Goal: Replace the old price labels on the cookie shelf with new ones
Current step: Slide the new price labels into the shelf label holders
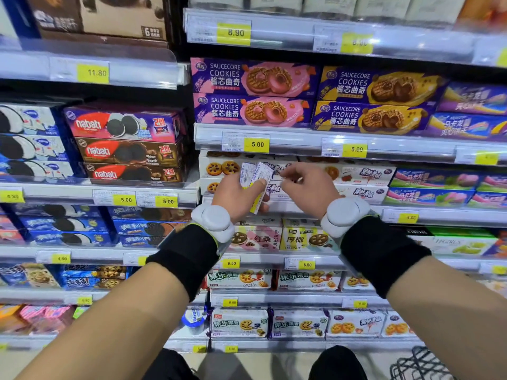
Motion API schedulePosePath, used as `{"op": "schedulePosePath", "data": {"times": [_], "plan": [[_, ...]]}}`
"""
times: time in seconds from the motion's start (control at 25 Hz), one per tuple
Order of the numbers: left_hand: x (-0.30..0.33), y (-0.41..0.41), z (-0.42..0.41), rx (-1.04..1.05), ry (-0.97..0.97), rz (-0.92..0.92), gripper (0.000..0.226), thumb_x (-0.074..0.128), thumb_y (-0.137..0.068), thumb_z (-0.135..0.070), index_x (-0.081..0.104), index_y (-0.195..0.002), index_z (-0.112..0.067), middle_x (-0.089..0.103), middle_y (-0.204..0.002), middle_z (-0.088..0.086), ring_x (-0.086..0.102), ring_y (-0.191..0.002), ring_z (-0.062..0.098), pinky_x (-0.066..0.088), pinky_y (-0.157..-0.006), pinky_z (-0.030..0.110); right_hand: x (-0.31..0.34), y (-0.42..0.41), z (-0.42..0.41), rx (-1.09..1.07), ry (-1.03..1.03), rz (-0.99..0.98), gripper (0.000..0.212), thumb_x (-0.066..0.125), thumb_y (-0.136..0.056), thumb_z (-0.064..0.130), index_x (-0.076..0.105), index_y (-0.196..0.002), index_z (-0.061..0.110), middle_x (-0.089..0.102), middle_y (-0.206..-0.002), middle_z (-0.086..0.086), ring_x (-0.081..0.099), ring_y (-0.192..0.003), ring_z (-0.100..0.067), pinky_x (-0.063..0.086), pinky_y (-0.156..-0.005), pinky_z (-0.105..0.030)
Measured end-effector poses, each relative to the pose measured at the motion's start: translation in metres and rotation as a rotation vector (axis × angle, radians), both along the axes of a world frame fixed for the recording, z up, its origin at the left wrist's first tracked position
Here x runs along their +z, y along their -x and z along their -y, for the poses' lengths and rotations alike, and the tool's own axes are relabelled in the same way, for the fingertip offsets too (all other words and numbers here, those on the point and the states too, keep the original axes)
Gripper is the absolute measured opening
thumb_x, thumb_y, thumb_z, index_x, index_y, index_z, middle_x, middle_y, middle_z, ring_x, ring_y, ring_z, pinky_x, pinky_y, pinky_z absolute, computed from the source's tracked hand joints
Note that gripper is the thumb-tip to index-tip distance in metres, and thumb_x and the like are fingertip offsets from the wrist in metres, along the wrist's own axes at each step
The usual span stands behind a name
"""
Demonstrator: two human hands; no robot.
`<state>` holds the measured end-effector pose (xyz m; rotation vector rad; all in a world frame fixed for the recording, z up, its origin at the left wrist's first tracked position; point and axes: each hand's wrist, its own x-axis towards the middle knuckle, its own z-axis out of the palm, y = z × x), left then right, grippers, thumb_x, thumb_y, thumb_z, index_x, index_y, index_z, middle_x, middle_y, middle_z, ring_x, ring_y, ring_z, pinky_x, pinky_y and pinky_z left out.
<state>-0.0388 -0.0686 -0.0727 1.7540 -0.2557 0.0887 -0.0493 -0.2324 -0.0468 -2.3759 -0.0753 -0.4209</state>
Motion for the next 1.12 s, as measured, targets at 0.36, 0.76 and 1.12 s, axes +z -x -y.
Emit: {"op": "schedulePosePath", "data": {"times": [0.36,0.76,1.12], "plan": [[-0.024,-0.004,-0.033,0.074,-0.051,0.051,0.027,0.069,-0.080,-0.039,0.069,-0.099,-0.020,0.073,-0.093,-0.001,0.068,-0.078,0.010,0.052,-0.072,0.029,-0.012,-0.012,-0.041,-0.003,-0.328,-0.132,0.007,0.061,-0.087,0.018,0.062,-0.081,0.016,0.070,-0.080,-0.005,0.071,-0.069,-0.017,0.059,-0.076,-0.046],[-0.049,-0.006,-0.053,0.024,0.006,-0.062,0.016,0.071,-0.081,-0.011,0.063,-0.072,-0.022,0.059,-0.051,-0.006,0.050,-0.044,0.014,0.041,-0.047,0.025,-0.028,-0.018,-0.064,0.000,-0.257,-0.029,0.004,0.061,-0.084,0.021,0.064,-0.082,0.022,0.072,-0.081,-0.006,0.067,-0.078,-0.024,0.053,-0.073,-0.036],[-0.065,-0.013,-0.051,0.080,0.207,-0.067,0.012,0.068,-0.082,-0.004,0.062,-0.073,-0.009,0.055,-0.056,0.011,0.047,-0.047,0.024,0.044,-0.051,0.035,-0.052,-0.026,-0.073,0.057,-0.333,-0.155,0.002,0.064,-0.079,0.017,0.065,-0.080,0.019,0.060,-0.068,-0.004,0.052,-0.059,-0.016,0.046,-0.059,-0.030]]}}
